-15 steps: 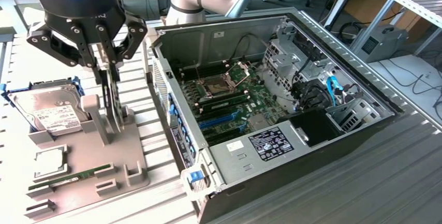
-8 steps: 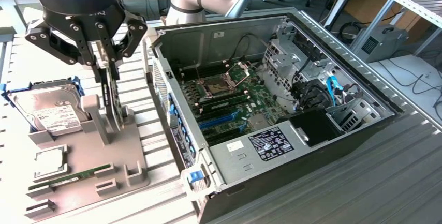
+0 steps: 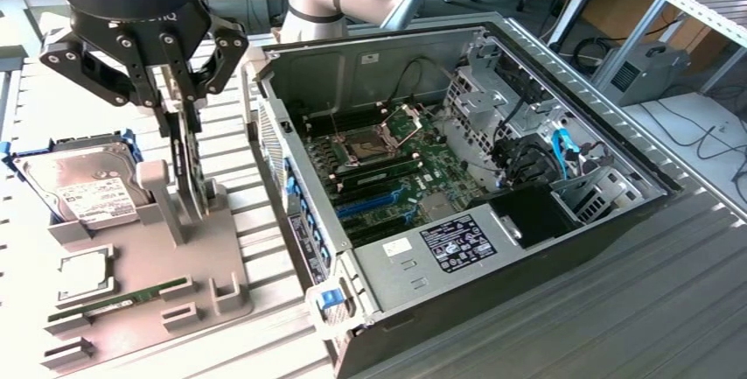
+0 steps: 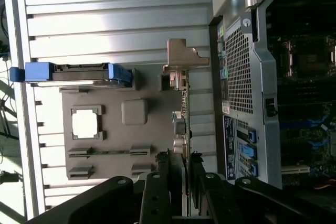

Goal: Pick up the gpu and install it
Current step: 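Pick up the gpu and move the gpu toward the slot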

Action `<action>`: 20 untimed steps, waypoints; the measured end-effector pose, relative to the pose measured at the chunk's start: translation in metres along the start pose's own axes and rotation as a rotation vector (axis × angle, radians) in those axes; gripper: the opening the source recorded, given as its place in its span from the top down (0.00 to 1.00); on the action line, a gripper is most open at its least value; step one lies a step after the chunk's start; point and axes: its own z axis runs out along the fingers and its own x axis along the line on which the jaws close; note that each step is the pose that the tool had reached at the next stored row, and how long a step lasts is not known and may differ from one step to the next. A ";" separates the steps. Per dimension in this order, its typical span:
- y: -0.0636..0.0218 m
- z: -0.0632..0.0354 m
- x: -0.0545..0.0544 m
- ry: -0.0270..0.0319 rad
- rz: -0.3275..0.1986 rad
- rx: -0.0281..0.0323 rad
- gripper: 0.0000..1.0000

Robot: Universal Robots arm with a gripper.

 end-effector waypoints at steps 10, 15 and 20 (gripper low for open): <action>0.0001 -0.0038 0.000 0.0000 0.000 0.0000 0.73; 0.0002 -0.0057 0.000 0.0000 0.000 0.0000 0.73; 0.0003 -0.0079 0.000 0.0000 0.000 0.0000 0.73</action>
